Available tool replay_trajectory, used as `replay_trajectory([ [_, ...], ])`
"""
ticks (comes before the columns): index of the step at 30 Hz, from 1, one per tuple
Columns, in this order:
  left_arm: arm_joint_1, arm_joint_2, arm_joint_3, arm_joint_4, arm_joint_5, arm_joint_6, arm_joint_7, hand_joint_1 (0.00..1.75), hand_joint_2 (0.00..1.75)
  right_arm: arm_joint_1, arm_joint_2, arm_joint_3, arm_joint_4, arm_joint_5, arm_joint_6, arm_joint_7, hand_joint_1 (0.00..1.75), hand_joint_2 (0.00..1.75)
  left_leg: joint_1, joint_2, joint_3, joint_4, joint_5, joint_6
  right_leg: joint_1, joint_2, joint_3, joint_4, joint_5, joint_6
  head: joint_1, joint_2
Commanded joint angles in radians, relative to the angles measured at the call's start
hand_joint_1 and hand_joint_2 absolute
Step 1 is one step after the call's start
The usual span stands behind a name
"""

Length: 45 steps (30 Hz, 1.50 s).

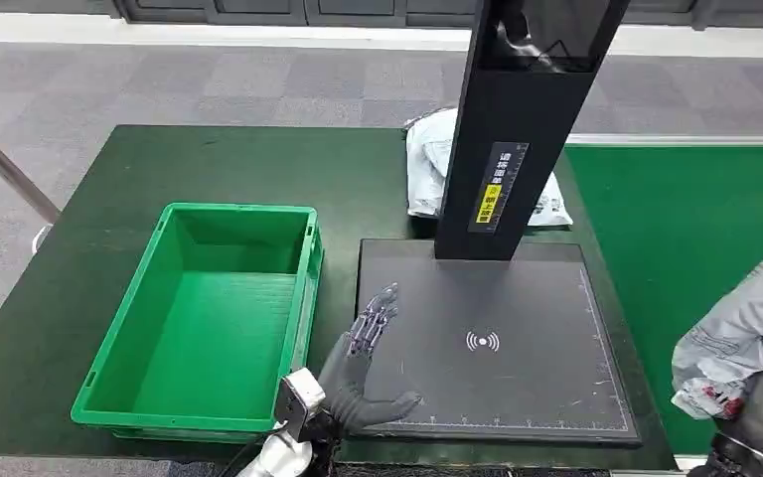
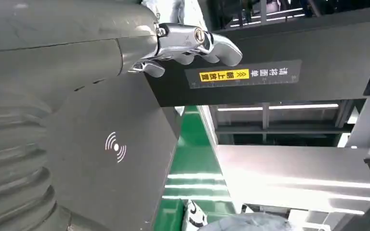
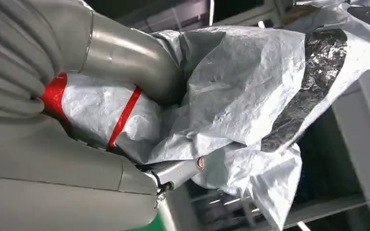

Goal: Moved the parcel from conveyor to table for the left to box.

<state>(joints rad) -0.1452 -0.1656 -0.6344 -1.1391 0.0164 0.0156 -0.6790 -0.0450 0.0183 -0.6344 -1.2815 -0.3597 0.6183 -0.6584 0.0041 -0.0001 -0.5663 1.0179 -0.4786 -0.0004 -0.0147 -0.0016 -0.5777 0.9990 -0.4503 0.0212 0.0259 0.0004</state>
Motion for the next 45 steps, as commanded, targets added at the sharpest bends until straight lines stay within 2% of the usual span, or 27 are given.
replay_trajectory([
  [1, -0.018, 0.021, 0.005, 0.013, -0.010, -0.023, 0.000, 0.00, 1.75, 0.046, 0.061, 0.071, -0.166, 0.061, -0.057, 0.005, 1.75, 1.75, 0.000, 0.002, 0.000, -0.002, 0.001, -0.001, 0.000, 0.002, -0.001, -0.001, 0.001, -0.001, 0.000, 0.000],
  [4, -0.030, 0.011, 0.006, 0.022, -0.010, -0.034, 0.003, 0.00, 1.75, 0.094, 0.057, 0.198, -0.189, 0.158, -0.036, 0.037, 1.75, 1.75, 0.000, 0.002, -0.001, -0.001, 0.001, -0.001, 0.000, 0.002, -0.001, -0.001, 0.001, -0.001, 0.000, 0.000],
  [10, -0.030, 0.012, 0.005, 0.024, -0.010, -0.037, 0.002, 0.00, 1.75, 0.104, 0.047, 0.234, -0.184, 0.188, -0.031, 0.038, 1.75, 1.75, 0.000, 0.001, 0.000, -0.001, 0.001, -0.001, 0.000, 0.001, -0.001, -0.001, 0.001, -0.001, 0.000, 0.000],
  [12, -0.038, 0.008, 0.002, 0.032, -0.009, -0.048, -0.004, 0.00, 1.75, 0.127, 0.024, 0.371, -0.171, 0.367, -0.035, 0.047, 1.75, 1.75, 0.000, 0.001, 0.000, -0.002, 0.001, -0.001, 0.001, 0.001, 0.000, -0.002, 0.001, -0.001, 0.000, 0.000],
  [14, -0.041, -0.001, 0.008, 0.023, -0.013, -0.027, -0.019, 0.00, 1.75, 0.122, 0.012, 0.545, -0.098, 0.548, -0.113, 0.007, 1.75, 1.75, 0.000, 0.003, 0.001, -0.003, 0.001, -0.001, 0.000, 0.003, 0.000, -0.002, 0.002, -0.001, 0.000, 0.000],
  [15, -0.037, -0.002, 0.010, -0.010, -0.041, 0.021, -0.019, 0.00, 1.75, 0.108, 0.004, 0.616, -0.056, 0.587, -0.140, -0.005, 1.75, 1.75, 0.001, 0.005, 0.000, -0.001, 0.000, -0.001, 0.001, 0.005, -0.001, -0.001, 0.001, -0.001, 0.000, 0.000],
  [17, -0.010, 0.000, 0.017, -0.157, -0.094, 0.206, -0.019, 0.00, 1.75, 0.063, -0.004, 0.758, 0.033, 0.703, -0.240, 0.001, 1.75, 1.75, 0.002, 0.011, 0.000, -0.001, -0.001, -0.002, 0.002, 0.011, -0.002, -0.001, 0.003, -0.002, 0.000, 0.000],
  [19, -0.007, 0.024, -0.020, -0.290, -0.168, 0.437, -0.019, 0.00, 1.75, 0.026, -0.004, 0.846, 0.110, 0.788, -0.341, 0.025, 1.75, 1.75, 0.002, 0.011, -0.010, -0.001, -0.001, -0.003, 0.002, 0.011, -0.004, 0.000, 0.002, -0.003, 0.000, 0.000],
  [20, -0.009, 0.044, -0.047, -0.358, -0.211, 0.595, -0.019, 0.00, 1.75, 0.010, -0.005, 0.879, 0.145, 0.844, -0.409, 0.048, 1.75, 1.75, 0.002, 0.008, -0.010, -0.001, -0.001, -0.003, 0.002, 0.008, -0.004, 0.001, 0.001, -0.003, 0.000, 0.000],
  [21, -0.015, 0.060, -0.071, -0.384, -0.232, 0.663, -0.019, 0.00, 1.75, 0.003, -0.005, 0.890, 0.162, 0.868, -0.443, 0.062, 1.75, 1.75, 0.003, 0.009, -0.010, -0.001, 0.000, -0.003, 0.003, 0.009, -0.006, 0.000, 0.002, -0.004, 0.000, 0.000],
  [22, 0.014, 0.057, -0.045, -0.452, -0.252, 0.683, -0.019, 0.00, 1.75, -0.015, -0.002, 0.908, 0.195, 0.934, -0.529, 0.087, 1.75, 1.75, 0.002, 0.008, -0.008, -0.003, 0.000, -0.004, 0.002, 0.007, -0.006, 0.000, 0.002, -0.004, 0.000, 0.000],
  [23, 0.037, 0.050, -0.025, -0.492, -0.283, 0.683, -0.019, 0.00, 1.75, -0.027, -0.004, 0.917, 0.212, 0.986, -0.590, 0.116, 1.64, 1.75, 0.002, 0.005, -0.004, -0.001, 0.002, -0.005, 0.002, 0.005, -0.007, 0.001, 0.001, -0.004, 0.000, 0.000],
  [24, 0.047, 0.042, -0.008, -0.517, -0.313, 0.683, -0.019, 0.00, 1.75, -0.032, -0.002, 0.918, 0.220, 0.987, -0.592, 0.116, 1.64, 1.75, 0.002, 0.004, -0.004, -0.001, 0.002, -0.006, 0.002, 0.004, -0.007, 0.003, 0.001, -0.005, 0.000, 0.000],
  [26, 0.076, 0.027, 0.018, -0.578, -0.365, 0.683, -0.019, 0.00, 1.75, -0.043, -0.009, 0.924, 0.224, 1.022, -0.619, 0.131, 0.66, 1.75, 0.002, 0.005, -0.002, -0.002, 0.002, -0.006, 0.002, 0.006, -0.006, 0.003, 0.001, -0.005, 0.000, 0.000],
  [27, 0.085, 0.024, 0.020, -0.609, -0.371, 0.683, -0.019, 0.00, 1.75, -0.051, -0.012, 0.930, 0.226, 1.064, -0.658, 0.150, 0.05, 1.75, 0.002, 0.005, -0.001, -0.003, 0.002, -0.006, 0.002, 0.005, -0.005, 0.001, 0.002, -0.005, 0.000, 0.000],
  [31, 0.087, 0.024, 0.019, -0.616, -0.370, 0.683, -0.019, 0.00, 1.75, -0.052, -0.011, 0.932, 0.226, 1.081, -0.676, 0.157, 0.05, 1.75, 0.001, 0.003, -0.003, -0.002, 0.002, -0.006, 0.001, 0.004, -0.007, 0.004, 0.001, -0.005, 0.000, 0.000],
  [33, 0.089, 0.016, 0.028, -0.644, -0.398, 0.683, -0.019, 0.00, 1.75, -0.062, -0.006, 0.937, 0.228, 1.105, -0.696, 0.164, 0.00, 1.75, 0.001, 0.002, -0.003, -0.002, 0.003, -0.006, 0.001, 0.002, -0.006, 0.003, 0.001, -0.005, 0.000, 0.000],
  [34, 0.082, 0.022, 0.014, -0.639, -0.393, 0.683, -0.019, 0.00, 1.75, -0.062, -0.003, 0.937, 0.221, 1.108, -0.708, 0.156, 0.00, 0.00, 0.001, 0.002, -0.003, -0.003, 0.003, -0.006, 0.001, 0.003, -0.007, 0.002, 0.002, -0.005, 0.000, 0.000],
  [39, 0.026, 0.071, -0.072, -0.528, -0.239, 0.683, -0.019, 0.00, 1.75, -0.042, 0.006, 0.947, 0.133, 1.235, -0.847, 0.191, 0.00, 0.00, 0.001, 0.000, -0.003, -0.003, 0.004, -0.006, 0.001, 0.001, -0.006, 0.003, 0.001, -0.005, 0.000, 0.000],
  [41, 0.001, 0.105, -0.127, -0.469, -0.145, 0.639, -0.019, 0.00, 1.75, -0.034, 0.010, 0.945, 0.090, 1.216, -0.852, 0.166, 0.00, 0.00, 0.001, -0.001, -0.003, -0.002, 0.004, -0.006, 0.000, 0.000, -0.006, 0.003, 0.001, -0.005, 0.000, 0.000],
  [45, -0.003, 0.111, -0.135, -0.433, -0.110, 0.588, -0.019, 0.00, 1.75, -0.029, 0.007, 0.947, 0.060, 1.205, -0.861, 0.146, 0.00, 0.00, 0.001, 0.000, -0.002, -0.004, 0.005, -0.007, 0.001, 0.001, -0.006, 0.002, 0.001, -0.006, 0.000, 0.000],
])
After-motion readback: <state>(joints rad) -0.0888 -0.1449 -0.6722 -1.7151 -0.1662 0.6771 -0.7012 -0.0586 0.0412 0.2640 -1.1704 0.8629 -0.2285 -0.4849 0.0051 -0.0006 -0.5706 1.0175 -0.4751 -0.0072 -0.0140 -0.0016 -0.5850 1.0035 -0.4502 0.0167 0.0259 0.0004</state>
